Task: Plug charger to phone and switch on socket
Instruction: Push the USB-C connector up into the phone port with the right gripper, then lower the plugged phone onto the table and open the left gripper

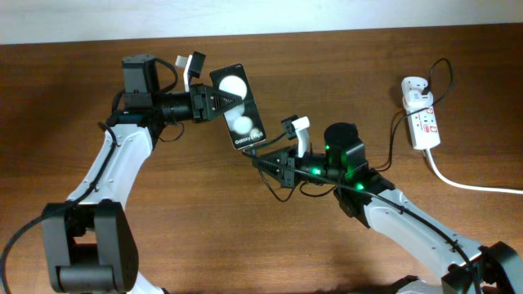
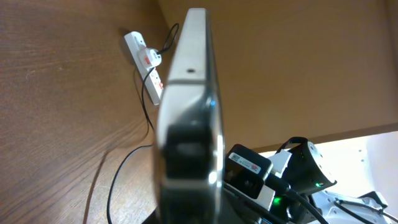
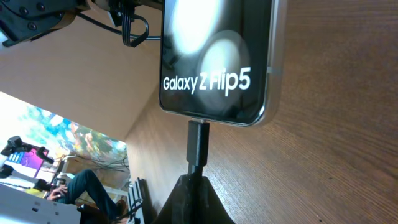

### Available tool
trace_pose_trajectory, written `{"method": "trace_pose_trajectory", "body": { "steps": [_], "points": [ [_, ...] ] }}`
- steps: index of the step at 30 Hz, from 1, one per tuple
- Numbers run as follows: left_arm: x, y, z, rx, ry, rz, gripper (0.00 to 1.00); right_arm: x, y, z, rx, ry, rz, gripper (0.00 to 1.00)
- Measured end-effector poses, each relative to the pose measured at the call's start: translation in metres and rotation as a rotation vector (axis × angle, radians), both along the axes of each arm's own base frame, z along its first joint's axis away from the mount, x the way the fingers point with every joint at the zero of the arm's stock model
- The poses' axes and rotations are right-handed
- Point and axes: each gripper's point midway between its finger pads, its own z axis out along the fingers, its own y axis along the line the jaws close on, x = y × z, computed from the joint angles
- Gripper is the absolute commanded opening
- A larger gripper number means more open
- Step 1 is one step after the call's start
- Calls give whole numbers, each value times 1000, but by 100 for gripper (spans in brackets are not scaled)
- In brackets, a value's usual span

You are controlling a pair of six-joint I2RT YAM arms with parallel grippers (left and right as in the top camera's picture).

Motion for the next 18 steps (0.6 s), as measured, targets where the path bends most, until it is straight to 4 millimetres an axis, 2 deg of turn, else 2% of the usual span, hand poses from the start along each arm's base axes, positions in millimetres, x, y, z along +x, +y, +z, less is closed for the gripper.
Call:
{"method": "trace_pose_trajectory", "body": {
  "steps": [10, 13, 15, 18],
  "points": [
    [0, -6, 0, 12, -28, -9, 0, 1, -3, -2, 3, 3, -7, 6],
    [-2, -8, 0, 13, -24, -14, 0, 3, -4, -4, -3, 8, -21, 23],
    [-8, -19, -2, 15, -18, -41, 0, 9, -10, -6, -18, 32, -53, 32],
    [-7, -22, -11, 55, -13, -21, 0, 7, -13, -17, -51, 92, -67, 36]
  ]
}}
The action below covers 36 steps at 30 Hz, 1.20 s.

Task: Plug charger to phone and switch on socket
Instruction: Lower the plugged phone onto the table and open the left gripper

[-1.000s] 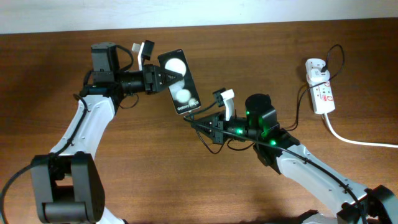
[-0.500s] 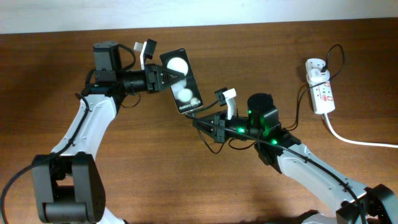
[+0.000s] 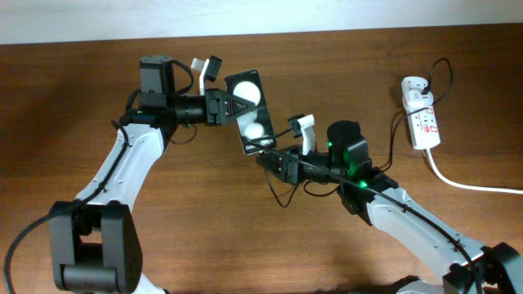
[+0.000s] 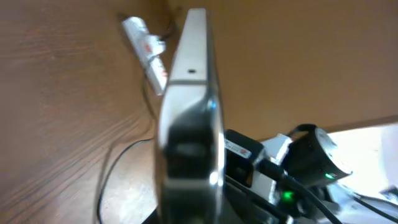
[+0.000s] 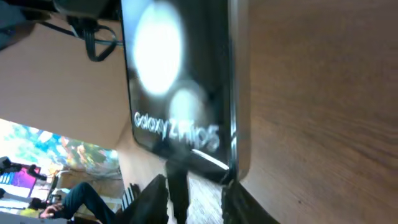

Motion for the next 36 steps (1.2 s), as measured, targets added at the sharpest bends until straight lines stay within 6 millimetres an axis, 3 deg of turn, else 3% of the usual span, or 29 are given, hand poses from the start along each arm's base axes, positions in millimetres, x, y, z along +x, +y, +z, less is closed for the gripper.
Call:
{"method": "trace_pose_trajectory", "body": {
  "steps": [1, 5, 9, 12, 17, 25, 28, 33, 36],
  "points": [
    [1, 2, -6, 25, 12, 20, 0, 0, 0, -1, -1, 3, -1, 40],
    [2, 23, -62, 272, 140, 163, 0, 0, -1, -1, -14, -21, 6, 50],
    [7, 39, -84, 416, 120, 221, 0, 3, -5, -10, -51, -10, -23, 56],
    [11, 46, -103, 472, 134, 240, 0, 5, -8, -15, -75, -2, -49, 56],
    [9, 49, -171, 530, 282, 211, 0, 11, -15, -24, -119, 15, -103, 57],
    [21, 52, -190, 549, 261, 234, 0, 14, -18, -26, -133, 12, -126, 58],
    [17, 52, -207, 556, 301, 222, 1, 14, -18, -27, -136, 16, -126, 58],
    [18, 51, -208, 550, 298, 218, 22, 14, -18, -27, -136, 17, -126, 58],
    [18, 53, -217, 567, 310, 222, 28, 14, -19, -27, -137, 16, -128, 58]
  ]
}}
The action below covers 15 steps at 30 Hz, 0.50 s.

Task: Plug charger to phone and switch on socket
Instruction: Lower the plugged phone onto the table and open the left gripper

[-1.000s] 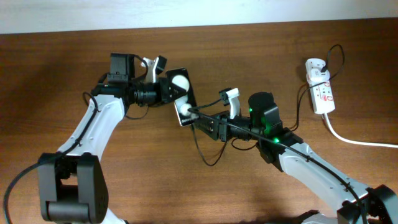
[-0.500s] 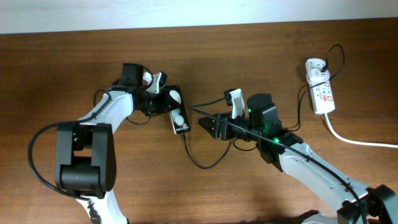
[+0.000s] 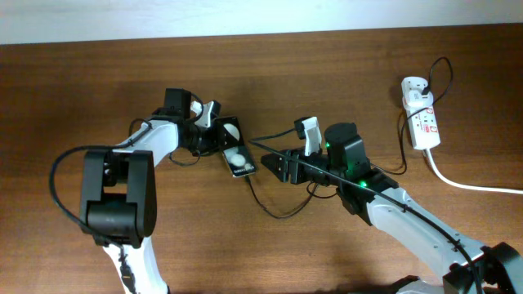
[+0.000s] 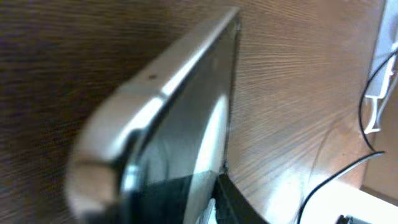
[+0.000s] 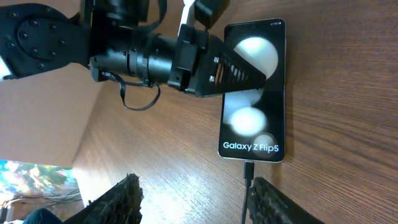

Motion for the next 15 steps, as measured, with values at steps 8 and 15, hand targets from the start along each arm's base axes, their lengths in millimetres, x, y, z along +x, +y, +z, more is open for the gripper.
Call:
{"method": "trace_pose_trajectory", "body": {
  "steps": [8, 15],
  "points": [
    [0, -2, 3, -15, 0, -5, 63, 0, 0, 0, 0, 1, 0, 58],
    [4, 3, 12, -31, 3, 9, 81, -1, 0, -2, -3, 8, 0, 58]
  ]
}}
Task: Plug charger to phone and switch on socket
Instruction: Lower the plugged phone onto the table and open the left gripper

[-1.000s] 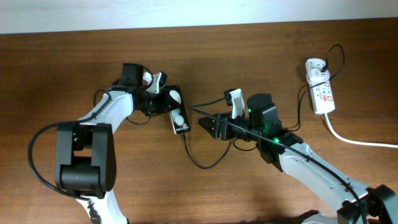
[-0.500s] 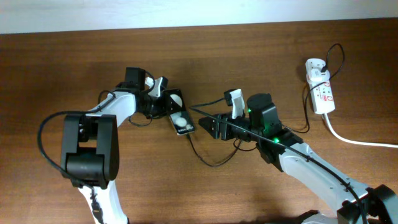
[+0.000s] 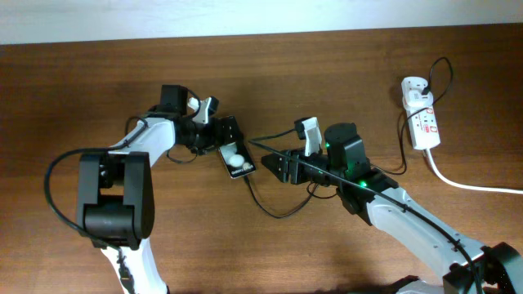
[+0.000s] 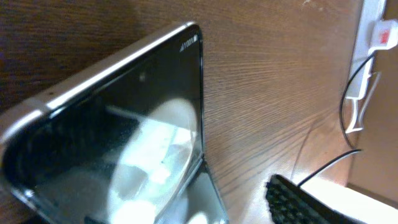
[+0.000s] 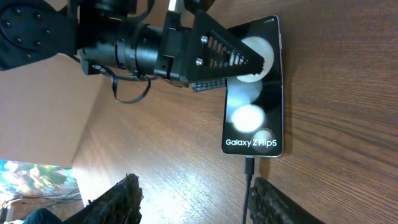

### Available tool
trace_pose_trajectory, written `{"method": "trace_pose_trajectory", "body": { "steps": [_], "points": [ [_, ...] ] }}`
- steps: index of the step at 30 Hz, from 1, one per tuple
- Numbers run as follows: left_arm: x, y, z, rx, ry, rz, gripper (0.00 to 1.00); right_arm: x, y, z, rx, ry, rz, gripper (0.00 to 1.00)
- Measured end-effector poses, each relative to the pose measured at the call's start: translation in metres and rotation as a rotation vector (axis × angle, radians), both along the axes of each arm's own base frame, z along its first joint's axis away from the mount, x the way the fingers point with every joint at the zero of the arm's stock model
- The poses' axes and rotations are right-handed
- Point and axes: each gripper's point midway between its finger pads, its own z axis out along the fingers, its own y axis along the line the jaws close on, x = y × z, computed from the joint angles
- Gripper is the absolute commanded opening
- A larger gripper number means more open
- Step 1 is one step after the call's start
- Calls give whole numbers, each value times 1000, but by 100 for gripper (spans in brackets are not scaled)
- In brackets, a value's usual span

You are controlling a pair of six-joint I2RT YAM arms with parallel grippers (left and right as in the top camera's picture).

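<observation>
The phone (image 3: 237, 160) lies face up on the table, its screen reading "Galaxy Z Flip5" (image 5: 255, 118). A black charger plug (image 5: 249, 165) sits in its lower port, and the cable (image 3: 270, 208) loops away over the table. My left gripper (image 3: 225, 133) stands open at the phone's top end, one finger pad (image 4: 301, 200) apart from the phone (image 4: 124, 143). My right gripper (image 5: 196, 183) is open just behind the plug, with the cable running between its fingers. The white power strip (image 3: 424, 121) lies far right.
A white adaptor (image 3: 414, 88) is plugged into the strip's far end, and the strip's thick white lead (image 3: 466, 184) runs off to the right. Bare wooden table (image 3: 343, 65) surrounds everything, with a pale wall edge along the back.
My left gripper has opened off the phone, which now rests flat on the table. My right gripper stays open behind the plug, hardly moved.
At first my left gripper held the phone up in the air while my right gripper was shut on the plug at the phone's port. Later the phone was down on the table with the plug in it and my right gripper open. Now my left gripper is open too.
</observation>
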Motion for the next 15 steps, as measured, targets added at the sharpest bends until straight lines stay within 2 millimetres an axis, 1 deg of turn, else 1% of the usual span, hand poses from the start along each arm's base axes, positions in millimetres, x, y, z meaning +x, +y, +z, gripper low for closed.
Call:
{"method": "trace_pose_trajectory", "body": {
  "steps": [4, 8, 11, 13, 15],
  "points": [
    [2, 12, 0, 59, 2, 26, 82, 0, 0, 0, 0, 1, 0, 58],
    [10, 26, -2, 156, -24, 60, 82, 0, 0, 0, 0, 0, 0, 59],
    [17, 41, -4, 253, -52, 94, 95, 0, 0, 0, 0, 1, 0, 58],
    [23, 52, -4, 322, -75, 119, 96, 0, 0, 0, 0, 1, 0, 58],
    [24, 60, -5, 365, -69, 134, 95, 0, 0, 0, 0, 2, -1, 58]
  ]
}}
